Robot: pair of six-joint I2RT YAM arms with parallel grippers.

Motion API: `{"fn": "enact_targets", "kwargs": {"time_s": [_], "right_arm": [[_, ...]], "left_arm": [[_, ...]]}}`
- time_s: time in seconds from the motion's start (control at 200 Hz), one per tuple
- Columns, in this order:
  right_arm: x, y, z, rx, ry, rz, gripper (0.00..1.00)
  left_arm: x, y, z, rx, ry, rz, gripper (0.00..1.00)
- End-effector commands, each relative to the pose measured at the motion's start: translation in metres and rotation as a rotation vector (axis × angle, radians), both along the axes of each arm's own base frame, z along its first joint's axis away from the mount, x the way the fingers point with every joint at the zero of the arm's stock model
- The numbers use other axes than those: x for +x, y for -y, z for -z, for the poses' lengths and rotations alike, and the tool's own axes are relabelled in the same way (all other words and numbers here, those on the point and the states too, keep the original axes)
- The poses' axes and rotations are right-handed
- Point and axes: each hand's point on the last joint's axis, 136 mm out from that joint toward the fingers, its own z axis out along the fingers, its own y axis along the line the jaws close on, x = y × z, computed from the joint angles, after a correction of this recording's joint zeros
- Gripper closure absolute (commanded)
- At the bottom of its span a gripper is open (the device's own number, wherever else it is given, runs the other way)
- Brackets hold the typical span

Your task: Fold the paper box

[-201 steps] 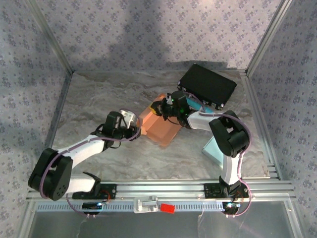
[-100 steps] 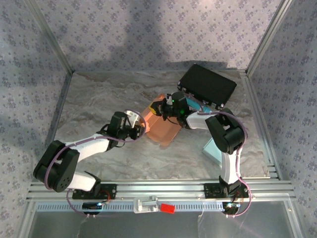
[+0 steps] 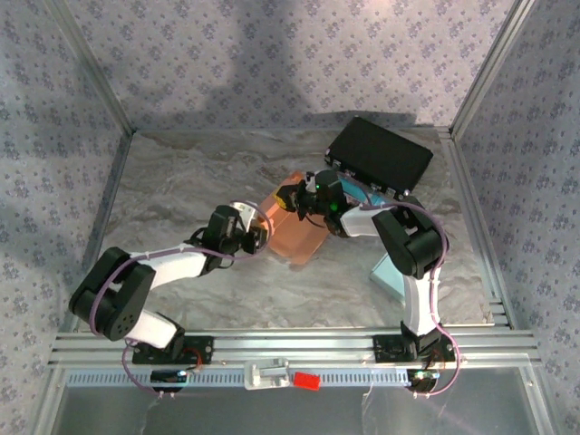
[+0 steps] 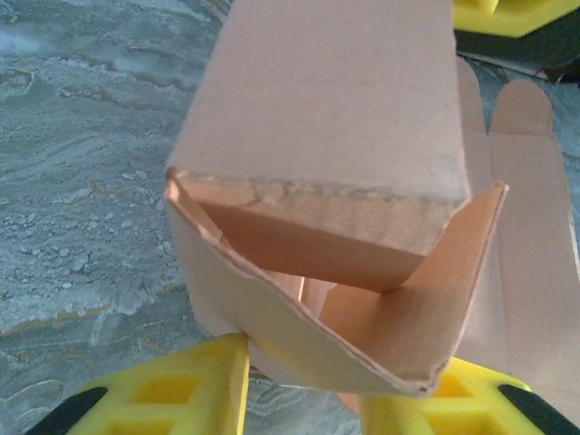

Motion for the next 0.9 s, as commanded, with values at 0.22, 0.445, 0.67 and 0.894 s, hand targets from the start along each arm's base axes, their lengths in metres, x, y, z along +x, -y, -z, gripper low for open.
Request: {"fn": "enact_targets", "kwargs": {"time_s": [0.22,0.445,0.67,0.894], "right_arm": [[-0.002,-0.004,0.017,0.03,0.029,0.017,1.0],[-0.008,-0.004,0.027,0.019,0.045,0.009,1.0],[-0.011,-0.005,0.035,0.022,0.031,0.017,1.0],[-0.013,-0.01,0.036,0.026,0.025,0.022,1.0]], "left_arm": [[0.018,0.004,-0.011,-0.037,0.061,-0.08,0.62],[0.021,0.0,-0.008,-0.029,0.052,-0.113,0.62],[0.028,-0.001,-0.008,-0.027,0.059,-0.158,0.59],[0.035,-0.002,-0.014,-0.009,0.077,-0.241,0.64]]}}
